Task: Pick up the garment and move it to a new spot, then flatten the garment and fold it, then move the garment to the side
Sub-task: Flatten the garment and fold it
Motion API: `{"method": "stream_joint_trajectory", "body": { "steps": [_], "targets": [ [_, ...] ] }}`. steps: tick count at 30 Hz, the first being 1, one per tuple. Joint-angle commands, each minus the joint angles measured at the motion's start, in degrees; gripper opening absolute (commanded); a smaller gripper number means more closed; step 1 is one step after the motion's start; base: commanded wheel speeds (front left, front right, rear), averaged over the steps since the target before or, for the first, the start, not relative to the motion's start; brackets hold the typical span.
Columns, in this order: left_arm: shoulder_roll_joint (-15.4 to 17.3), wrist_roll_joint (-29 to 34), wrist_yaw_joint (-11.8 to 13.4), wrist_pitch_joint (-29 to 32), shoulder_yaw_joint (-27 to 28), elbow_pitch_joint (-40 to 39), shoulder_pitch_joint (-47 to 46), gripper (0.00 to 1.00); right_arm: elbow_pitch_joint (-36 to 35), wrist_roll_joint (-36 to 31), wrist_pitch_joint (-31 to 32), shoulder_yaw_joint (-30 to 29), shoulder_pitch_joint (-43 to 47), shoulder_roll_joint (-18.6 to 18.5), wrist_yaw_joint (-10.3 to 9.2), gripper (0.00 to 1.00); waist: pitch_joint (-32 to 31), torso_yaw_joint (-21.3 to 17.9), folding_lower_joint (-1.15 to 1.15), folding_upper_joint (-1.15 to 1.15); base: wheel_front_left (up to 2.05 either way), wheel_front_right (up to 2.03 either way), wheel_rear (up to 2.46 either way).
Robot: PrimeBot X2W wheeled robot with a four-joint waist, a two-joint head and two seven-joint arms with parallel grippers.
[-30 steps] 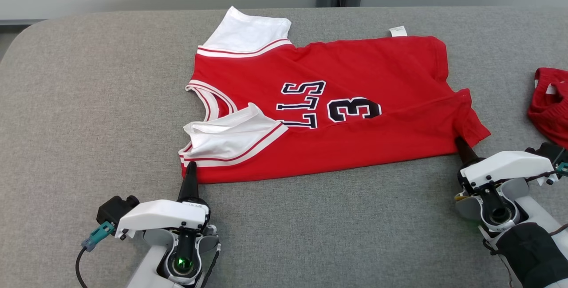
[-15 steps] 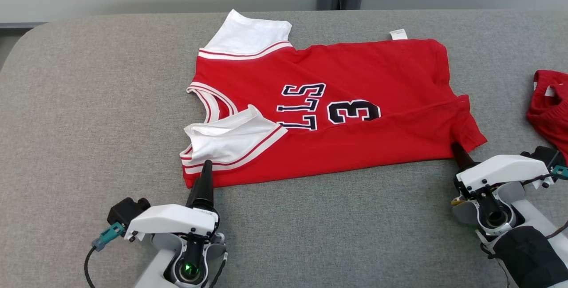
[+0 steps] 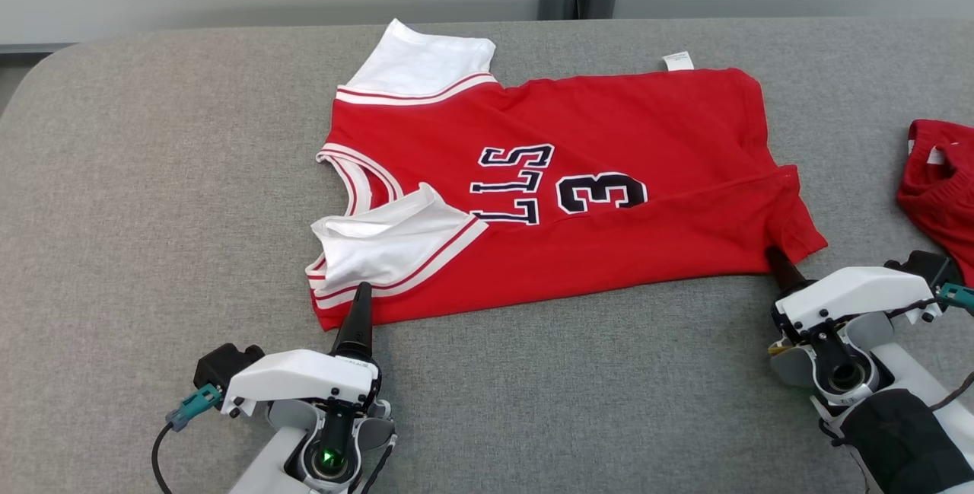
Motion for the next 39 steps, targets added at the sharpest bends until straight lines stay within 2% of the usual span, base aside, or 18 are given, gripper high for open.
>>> {"method": "stream_joint_trajectory", "body": {
  "steps": [1,6,15,23,36,37,39],
  "targets": [
    [-2.15,-1.51,1.45,1.19,-1.77,2.34,4.04,1.00,0.29,-0.21,0.16,-0.06,0.90,-0.12,-0.01,0.00,-0.21,0.01,0.00,0.00,0.00,0.00,0.00],
    [-1.88,-1.52,2.48,1.08,-2.02,0.70,6.35,1.00,0.54,0.09,0.00,-0.20,1.58,0.05,-0.01,0.00,-1.39,0.64,0.00,0.00,0.00,0.00,0.00],
    [-0.86,2.85,4.55,0.81,1.06,-0.40,7.77,1.00,0.33,0.37,0.13,-0.23,1.80,0.67,0.00,0.00,-2.71,1.52,0.00,0.00,0.00,0.00,0.00],
    [-0.53,4.26,5.04,0.61,4.45,-1.07,6.10,1.00,-0.14,0.11,0.39,-0.12,1.10,0.69,0.00,0.00,-1.98,1.11,0.00,0.00,0.00,0.00,0.00],
    [-0.69,5.97,1.55,0.61,8.00,2.52,0.26,1.00,0.18,-0.38,0.66,0.16,0.57,0.40,0.00,0.00,-1.40,-0.28,0.00,0.00,0.00,0.00,0.00],
    [-0.72,5.92,1.26,0.61,8.10,2.84,-0.05,0.53,0.22,-0.37,0.65,0.15,0.54,0.41,0.00,0.00,-1.41,-0.30,0.00,0.00,0.00,0.00,0.00],
    [-0.71,6.03,0.71,0.60,8.28,3.38,-0.46,0.00,0.28,-0.37,0.62,0.14,0.47,0.43,0.00,0.00,-1.40,-0.34,0.00,0.00,0.00,0.00,0.00]
  ]
}}
